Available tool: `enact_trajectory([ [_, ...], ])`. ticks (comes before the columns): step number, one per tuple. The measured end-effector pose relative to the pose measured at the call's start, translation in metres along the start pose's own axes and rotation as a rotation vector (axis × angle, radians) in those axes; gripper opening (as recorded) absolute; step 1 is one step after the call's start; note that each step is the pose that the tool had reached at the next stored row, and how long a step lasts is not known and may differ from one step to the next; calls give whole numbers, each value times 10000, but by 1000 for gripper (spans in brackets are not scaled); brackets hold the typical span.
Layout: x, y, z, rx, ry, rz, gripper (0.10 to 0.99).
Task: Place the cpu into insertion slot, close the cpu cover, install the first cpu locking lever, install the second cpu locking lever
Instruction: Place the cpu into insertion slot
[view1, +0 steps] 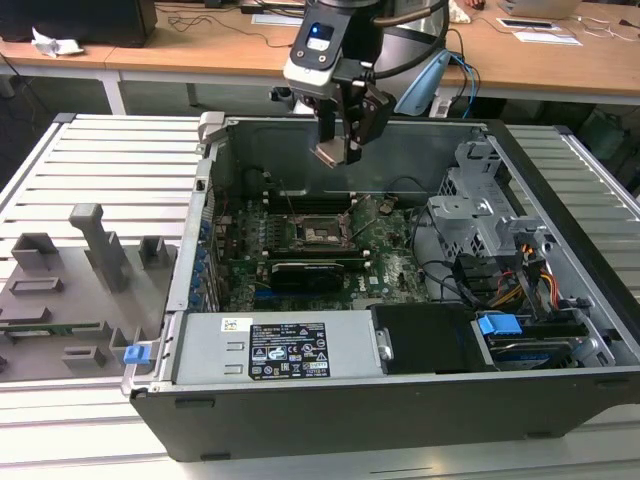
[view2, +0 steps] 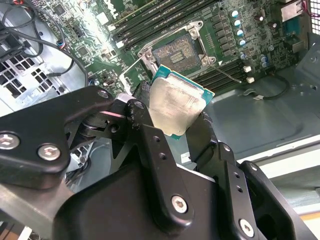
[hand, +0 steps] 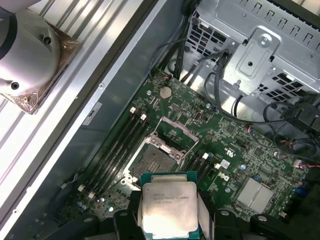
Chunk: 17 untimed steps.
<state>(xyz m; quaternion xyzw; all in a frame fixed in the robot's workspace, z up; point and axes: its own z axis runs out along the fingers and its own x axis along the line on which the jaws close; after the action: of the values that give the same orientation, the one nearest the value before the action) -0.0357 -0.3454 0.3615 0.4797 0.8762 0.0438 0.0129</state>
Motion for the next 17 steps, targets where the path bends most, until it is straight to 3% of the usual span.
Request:
enact_trajectory([
  [17,-1,-4,45,-1,-4,43,529],
])
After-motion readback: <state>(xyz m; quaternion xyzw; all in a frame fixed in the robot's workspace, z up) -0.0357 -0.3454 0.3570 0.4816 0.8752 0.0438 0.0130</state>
